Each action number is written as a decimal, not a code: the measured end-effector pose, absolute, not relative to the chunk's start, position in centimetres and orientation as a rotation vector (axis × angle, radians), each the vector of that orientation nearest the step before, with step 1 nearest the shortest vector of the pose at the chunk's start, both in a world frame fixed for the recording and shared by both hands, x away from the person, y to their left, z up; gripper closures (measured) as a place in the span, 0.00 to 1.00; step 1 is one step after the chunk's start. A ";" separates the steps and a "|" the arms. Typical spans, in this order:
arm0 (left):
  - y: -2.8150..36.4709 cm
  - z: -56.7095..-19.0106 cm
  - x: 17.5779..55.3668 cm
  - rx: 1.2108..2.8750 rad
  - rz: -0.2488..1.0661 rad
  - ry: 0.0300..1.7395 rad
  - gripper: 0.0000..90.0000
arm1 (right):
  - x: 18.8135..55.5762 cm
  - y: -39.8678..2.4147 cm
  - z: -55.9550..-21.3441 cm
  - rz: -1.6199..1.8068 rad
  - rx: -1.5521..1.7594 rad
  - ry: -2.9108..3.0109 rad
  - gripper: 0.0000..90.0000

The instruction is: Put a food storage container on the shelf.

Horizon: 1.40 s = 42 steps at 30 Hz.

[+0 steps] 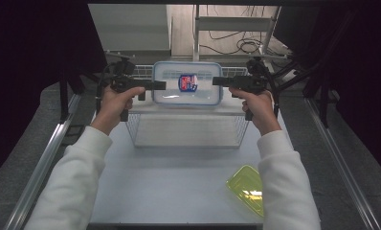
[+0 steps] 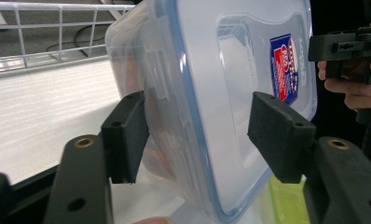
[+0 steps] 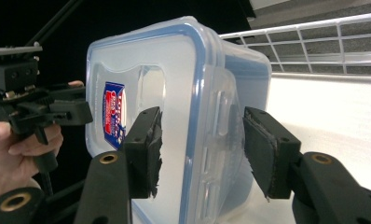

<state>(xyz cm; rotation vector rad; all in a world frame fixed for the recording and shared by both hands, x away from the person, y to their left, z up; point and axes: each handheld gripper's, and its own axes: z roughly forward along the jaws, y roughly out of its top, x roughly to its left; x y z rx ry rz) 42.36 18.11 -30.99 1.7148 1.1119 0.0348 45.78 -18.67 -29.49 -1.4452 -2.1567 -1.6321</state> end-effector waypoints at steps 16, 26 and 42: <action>18.5 -31.5 42.6 1.641 0.136 1.183 0.20 | 45.0 -18.2 -29.9 -1.679 -1.551 -2.173 0.43; 19.2 -31.5 39.6 1.656 0.123 1.108 0.20 | 41.6 -19.9 -30.1 -1.739 -1.563 -2.263 0.77; 20.2 -33.4 38.3 1.669 0.144 1.134 0.23 | 40.3 -17.7 -33.0 -1.592 -1.323 -2.482 1.00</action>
